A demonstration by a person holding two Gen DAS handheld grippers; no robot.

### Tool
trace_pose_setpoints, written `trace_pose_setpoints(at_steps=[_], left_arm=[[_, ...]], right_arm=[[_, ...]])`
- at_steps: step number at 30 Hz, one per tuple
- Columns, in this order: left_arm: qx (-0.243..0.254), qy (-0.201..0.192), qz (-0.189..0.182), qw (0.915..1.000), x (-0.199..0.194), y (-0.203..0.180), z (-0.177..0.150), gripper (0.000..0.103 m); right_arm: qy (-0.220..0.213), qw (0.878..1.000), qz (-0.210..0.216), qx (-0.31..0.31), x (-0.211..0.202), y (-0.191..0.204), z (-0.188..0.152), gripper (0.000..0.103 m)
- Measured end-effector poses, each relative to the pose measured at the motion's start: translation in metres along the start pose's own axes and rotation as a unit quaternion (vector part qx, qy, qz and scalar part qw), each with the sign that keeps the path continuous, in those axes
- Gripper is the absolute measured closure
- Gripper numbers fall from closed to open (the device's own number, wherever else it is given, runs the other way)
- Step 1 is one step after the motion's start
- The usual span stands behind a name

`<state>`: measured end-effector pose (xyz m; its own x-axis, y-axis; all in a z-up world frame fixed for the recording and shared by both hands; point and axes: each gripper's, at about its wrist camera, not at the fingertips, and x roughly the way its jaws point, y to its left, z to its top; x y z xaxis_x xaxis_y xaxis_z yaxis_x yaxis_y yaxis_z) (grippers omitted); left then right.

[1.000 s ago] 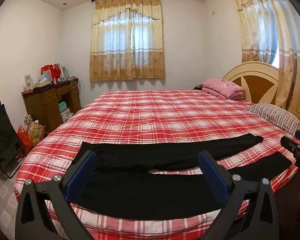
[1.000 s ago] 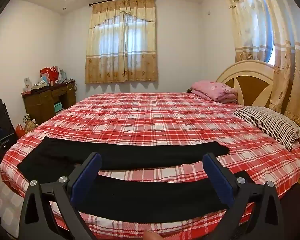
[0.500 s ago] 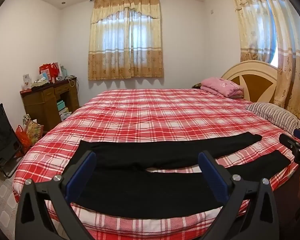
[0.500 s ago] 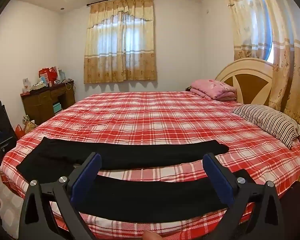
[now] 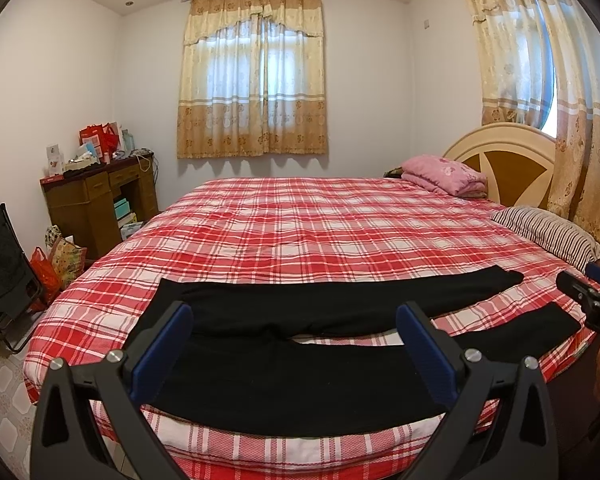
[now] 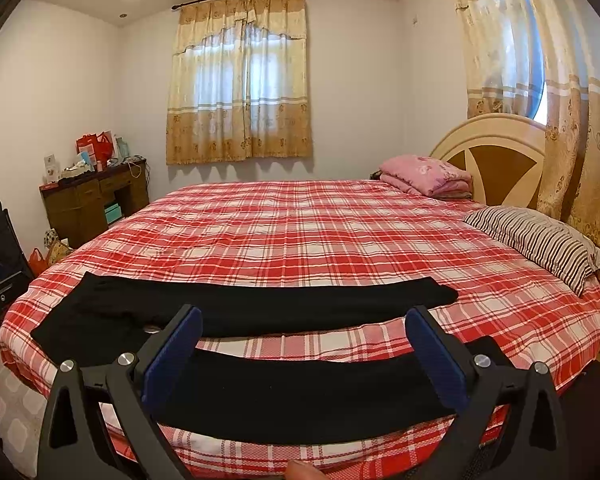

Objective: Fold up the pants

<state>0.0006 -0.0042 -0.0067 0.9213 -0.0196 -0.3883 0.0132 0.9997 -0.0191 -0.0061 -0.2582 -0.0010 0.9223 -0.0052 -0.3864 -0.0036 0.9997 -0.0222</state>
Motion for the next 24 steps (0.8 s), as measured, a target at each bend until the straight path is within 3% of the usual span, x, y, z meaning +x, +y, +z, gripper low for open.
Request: trace_pose_setpoints(at_steps=[24], left_arm=[[-0.002, 0.001, -0.001, 1.0, -0.0002, -0.0015, -0.001, 0.0]], right_arm=[[0.004, 1.0, 0.0, -0.001, 0.0014, 0.0026, -0.0012, 0.001]])
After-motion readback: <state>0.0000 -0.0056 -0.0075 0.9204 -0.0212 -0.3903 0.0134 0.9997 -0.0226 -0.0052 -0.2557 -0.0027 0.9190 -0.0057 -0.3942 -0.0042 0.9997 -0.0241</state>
